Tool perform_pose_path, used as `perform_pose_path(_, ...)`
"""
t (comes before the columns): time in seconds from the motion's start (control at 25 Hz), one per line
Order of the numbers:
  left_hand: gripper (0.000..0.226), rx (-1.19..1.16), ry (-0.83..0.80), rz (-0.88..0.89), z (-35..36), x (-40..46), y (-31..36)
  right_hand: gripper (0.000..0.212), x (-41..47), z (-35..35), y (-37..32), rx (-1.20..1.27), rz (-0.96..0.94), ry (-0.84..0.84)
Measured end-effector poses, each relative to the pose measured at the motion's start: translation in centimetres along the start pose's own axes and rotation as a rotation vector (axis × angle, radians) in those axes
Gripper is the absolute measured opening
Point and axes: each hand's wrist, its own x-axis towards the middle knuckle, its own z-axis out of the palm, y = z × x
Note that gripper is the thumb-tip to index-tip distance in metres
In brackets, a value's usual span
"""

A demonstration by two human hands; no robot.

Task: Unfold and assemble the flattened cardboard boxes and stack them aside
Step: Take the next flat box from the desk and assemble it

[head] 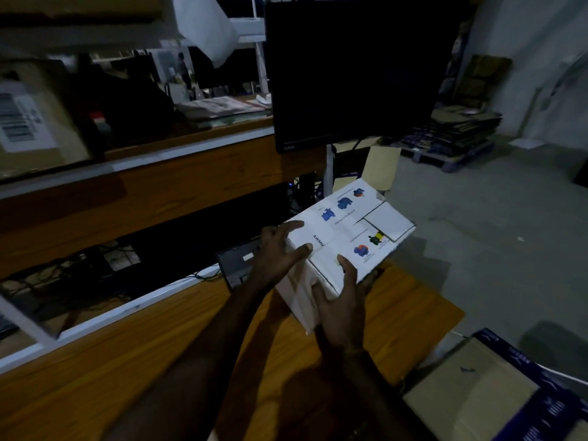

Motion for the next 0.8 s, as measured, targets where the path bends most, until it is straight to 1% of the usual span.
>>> perform_pose_path(0.16, 0.058, -0.003, 0.047, 0.061, -1.7, -7.6, 0.3, 0.07, -5.3, -1.5, -1.6, 0.021, -0.072, 0.104)
perform_pose_path(0.28, 0.057, 0.012, 0.135, 0.044, -3.6, -14.3, -0.6, 0.062, -10.6, -1.9, -3.7, 0.029, -0.125, 0.145)
perform_pose_path(0.4, 0.055, 0.013, 0.256, 0.054, -5.8, -20.5, -1.8, 0.057, -15.8, -2.0, -5.3, 0.003, -0.15, 0.11)
perform_pose_path(0.56, 0.054, 0.056, 0.445, -0.051, -8.3, -28.4, -3.4, 0.06, -21.8, -1.2, -7.0, 0.036, -0.247, 0.027)
perform_pose_path(0.64, 0.055, 0.076, 0.517, -0.113, -9.6, -31.5, -4.3, 0.065, -23.8, -0.3, -8.1, 0.071, -0.291, -0.019)
perform_pose_path(0.72, 0.054, 0.1, 0.548, -0.148, -10.8, -33.7, -5.3, 0.071, -25.2, 0.9, -8.8, 0.08, -0.307, -0.062)
perform_pose_path(0.8, 0.055, 0.126, 0.55, -0.148, -11.5, -35.1, -6.2, 0.072, -26.5, 2.4, -8.8, 0.011, -0.334, -0.101)
